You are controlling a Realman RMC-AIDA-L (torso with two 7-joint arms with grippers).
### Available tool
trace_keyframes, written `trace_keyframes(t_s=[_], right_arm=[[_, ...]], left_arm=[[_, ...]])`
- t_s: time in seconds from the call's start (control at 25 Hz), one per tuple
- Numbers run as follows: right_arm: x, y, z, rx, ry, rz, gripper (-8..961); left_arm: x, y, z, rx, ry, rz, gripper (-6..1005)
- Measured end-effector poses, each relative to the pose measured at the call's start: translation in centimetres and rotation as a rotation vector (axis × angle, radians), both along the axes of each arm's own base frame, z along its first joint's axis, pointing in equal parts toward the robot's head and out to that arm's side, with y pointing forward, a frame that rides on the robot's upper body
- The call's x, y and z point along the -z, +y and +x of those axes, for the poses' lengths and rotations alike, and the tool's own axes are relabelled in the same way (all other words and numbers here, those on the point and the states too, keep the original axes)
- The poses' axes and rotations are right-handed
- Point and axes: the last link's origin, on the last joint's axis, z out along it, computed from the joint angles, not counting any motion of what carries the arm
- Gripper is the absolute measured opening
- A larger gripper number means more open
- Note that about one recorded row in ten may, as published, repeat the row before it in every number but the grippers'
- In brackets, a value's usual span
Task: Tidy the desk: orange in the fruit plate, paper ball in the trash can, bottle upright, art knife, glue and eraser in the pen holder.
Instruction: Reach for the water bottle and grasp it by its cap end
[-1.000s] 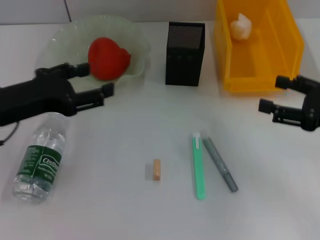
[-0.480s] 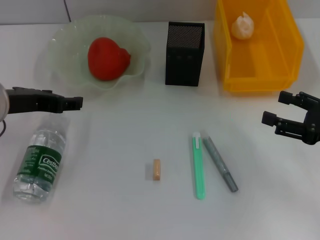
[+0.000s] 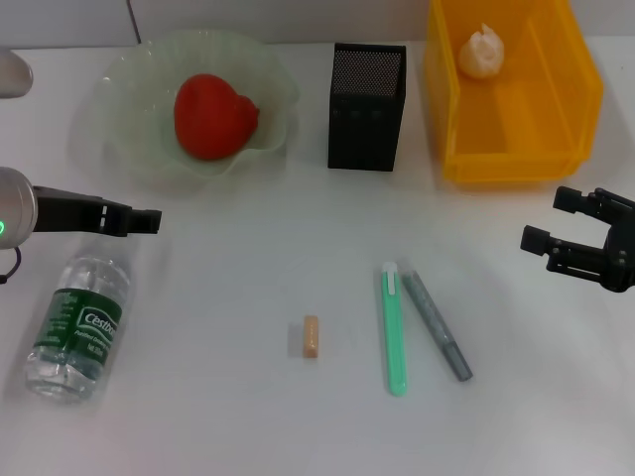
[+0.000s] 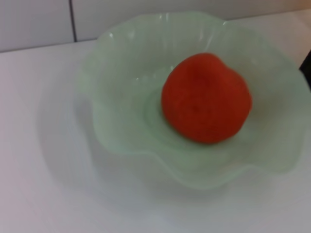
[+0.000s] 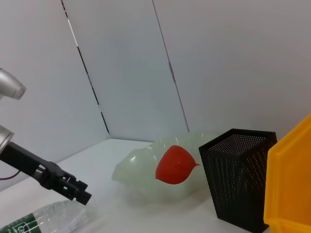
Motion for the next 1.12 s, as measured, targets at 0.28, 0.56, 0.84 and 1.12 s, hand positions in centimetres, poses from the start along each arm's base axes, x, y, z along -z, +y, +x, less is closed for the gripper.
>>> trace_keyframes(t_s=[0.28,0.56,0.84,1.12], right_arm=[[0.0,0.1,0.0,0.002,0.000,0.000,847],[0.0,0.0,0.1,0.007,0.001,-0.001,846],[0.0,-0.1,0.2,0.009,0.001,-0.001,846],[0.3,0.0,0.2,0.014,0.010,-0.007,846]], left_arm=[[0.5,-0.2,-0.9,-0.037,0.020,-0.019,800],[1.2,0.0,-1.1,-0.051,0.024,-0.047,800],[1.5,0.2,-1.2,-0.050,0.044,-0.095,783],[1.8,0.3,-0.9,0.005,0.083,-0.134,512]])
